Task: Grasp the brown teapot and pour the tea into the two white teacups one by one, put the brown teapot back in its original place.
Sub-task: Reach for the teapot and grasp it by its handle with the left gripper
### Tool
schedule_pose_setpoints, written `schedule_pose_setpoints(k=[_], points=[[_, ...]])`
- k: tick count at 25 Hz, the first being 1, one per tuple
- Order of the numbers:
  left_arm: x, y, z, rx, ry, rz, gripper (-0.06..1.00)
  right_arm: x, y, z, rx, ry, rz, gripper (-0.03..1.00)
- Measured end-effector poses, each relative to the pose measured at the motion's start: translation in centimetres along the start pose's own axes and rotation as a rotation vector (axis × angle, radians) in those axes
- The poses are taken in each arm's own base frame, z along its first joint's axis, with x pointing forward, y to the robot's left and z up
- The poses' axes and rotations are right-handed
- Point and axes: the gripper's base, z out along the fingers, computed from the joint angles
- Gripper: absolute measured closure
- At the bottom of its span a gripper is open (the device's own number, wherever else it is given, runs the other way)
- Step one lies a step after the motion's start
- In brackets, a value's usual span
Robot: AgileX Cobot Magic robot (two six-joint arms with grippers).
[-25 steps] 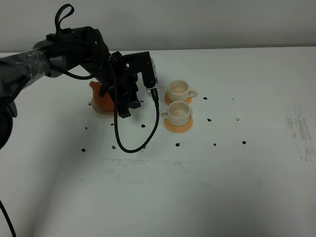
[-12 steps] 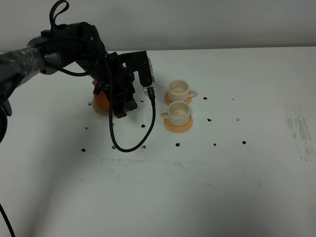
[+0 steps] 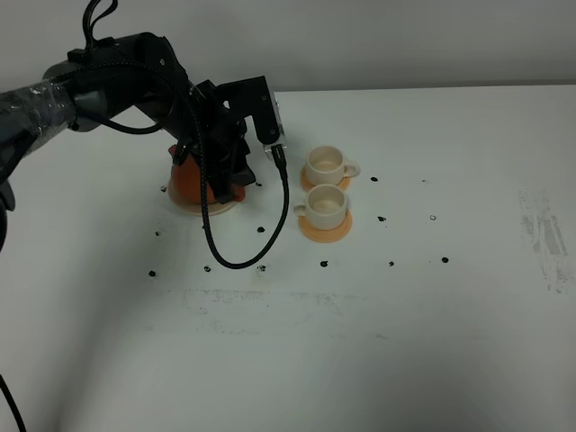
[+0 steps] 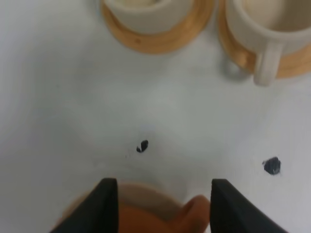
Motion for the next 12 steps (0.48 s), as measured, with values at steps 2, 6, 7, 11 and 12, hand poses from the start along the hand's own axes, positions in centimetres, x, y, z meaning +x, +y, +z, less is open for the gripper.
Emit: schedule_pose_setpoints(k=[2,6,7,11,12], points=[[-0.23,-0.14,0.04,0.004,-0.008,-0.004,0.51,0.00,0.00,0.00,0.000,0.000,0.000,0.52],[-0.57,-0.48,0.11,0.022,-0.016,-0.012,0.51,0.00,0.00,0.00,0.000,0.000,0.000,0.52],[-0.65,-0.57,0.13,0.025,-0.016,-0.015,0.51,0.00,0.00,0.00,0.000,0.000,0.000,0.52],[-0.98,-0.84,0.16,0.034,-0.018,-0.027,0.51,0.00,0.00,0.00,0.000,0.000,0.000,0.52],[-1.01,-0.90,0.23,0.036,-0.017,-0.027,0.51,0.00,0.00,0.00,0.000,0.000,0.000,0.52]])
